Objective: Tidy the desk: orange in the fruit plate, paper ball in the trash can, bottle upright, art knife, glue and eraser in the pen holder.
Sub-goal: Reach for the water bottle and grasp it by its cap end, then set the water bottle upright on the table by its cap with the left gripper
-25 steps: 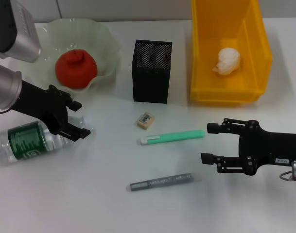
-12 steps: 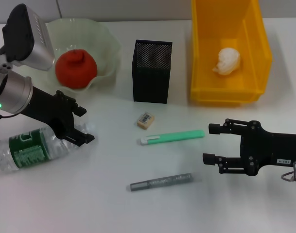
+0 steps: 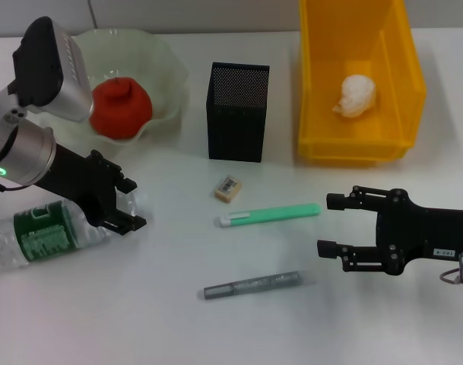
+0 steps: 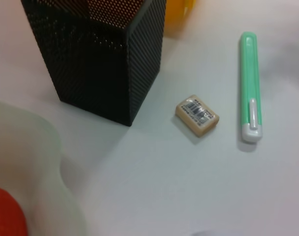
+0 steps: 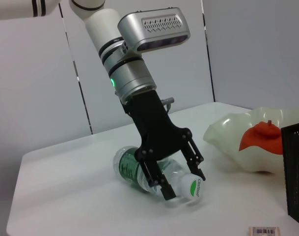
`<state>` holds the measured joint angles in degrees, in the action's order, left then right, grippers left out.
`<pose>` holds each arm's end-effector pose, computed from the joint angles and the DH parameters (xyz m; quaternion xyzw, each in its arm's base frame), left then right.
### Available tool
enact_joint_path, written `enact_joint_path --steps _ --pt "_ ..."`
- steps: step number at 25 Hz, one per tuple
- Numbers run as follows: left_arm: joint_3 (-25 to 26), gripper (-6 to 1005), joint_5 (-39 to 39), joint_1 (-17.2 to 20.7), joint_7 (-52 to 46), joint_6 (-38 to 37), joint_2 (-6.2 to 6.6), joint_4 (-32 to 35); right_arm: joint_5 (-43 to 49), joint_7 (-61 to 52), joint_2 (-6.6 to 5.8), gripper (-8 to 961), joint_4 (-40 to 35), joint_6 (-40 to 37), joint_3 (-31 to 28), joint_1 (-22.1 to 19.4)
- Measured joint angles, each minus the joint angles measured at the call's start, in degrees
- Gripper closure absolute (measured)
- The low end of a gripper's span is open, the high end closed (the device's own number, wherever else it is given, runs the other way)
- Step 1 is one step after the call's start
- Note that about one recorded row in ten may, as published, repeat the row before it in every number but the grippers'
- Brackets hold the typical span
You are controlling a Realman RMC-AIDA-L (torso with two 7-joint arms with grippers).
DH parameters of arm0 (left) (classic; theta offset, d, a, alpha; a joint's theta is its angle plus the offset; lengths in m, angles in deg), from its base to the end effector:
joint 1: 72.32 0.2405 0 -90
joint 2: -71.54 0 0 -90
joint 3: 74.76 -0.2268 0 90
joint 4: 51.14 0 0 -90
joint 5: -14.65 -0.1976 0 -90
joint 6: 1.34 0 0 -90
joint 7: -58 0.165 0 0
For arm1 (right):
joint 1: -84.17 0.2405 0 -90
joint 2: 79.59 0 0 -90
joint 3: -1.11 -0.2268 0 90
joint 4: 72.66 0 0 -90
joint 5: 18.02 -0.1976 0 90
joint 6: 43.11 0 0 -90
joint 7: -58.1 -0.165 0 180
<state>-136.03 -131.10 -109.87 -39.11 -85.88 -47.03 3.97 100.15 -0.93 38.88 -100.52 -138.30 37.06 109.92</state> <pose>-0.2283 0.3392 -0.0097 -0.9799 -0.1136 0.1412 0.0841 0.2502 0.2618 -0.0247 -0.9497 0.1442 0.2586 0.1018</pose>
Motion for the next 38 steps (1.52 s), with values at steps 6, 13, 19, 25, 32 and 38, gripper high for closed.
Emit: enact_joint_path --steps 6,13,19,25,32,38 --pt "-3.58 361 -0.04 0.46 -0.27 1.98 0.0 0.02 -0.15 0.03 0.0 178 0.0 -0.01 0.0 0.01" --pt "-3.93 492 -0.07 0.55 -0.32 2.41 0.0 0.65 -0.23 0.02 0.0 178 0.0 -0.01 0.0 -0.06" --pt "-2.97 553 0.53 1.15 -0.35 1.4 0.01 3.1 -0.23 0.02 0.0 178 0.0 0.0 0.0 -0.08" --pt "-0.65 555 6.83 4.39 0.21 -2.62 0.28 10.23 -0.23 0.02 0.0 178 0.0 -0.04 0.03 -0.08" --pt "5.07 555 11.17 5.48 2.29 -7.24 0.39 12.64 -0.18 0.02 0.07 179 0.0 -0.1 0.3 -0.09" --pt "11.61 555 15.03 5.6 4.55 -11.64 0.54 13.39 -0.05 0.02 0.09 179 0.0 -0.1 0.42 -0.08"
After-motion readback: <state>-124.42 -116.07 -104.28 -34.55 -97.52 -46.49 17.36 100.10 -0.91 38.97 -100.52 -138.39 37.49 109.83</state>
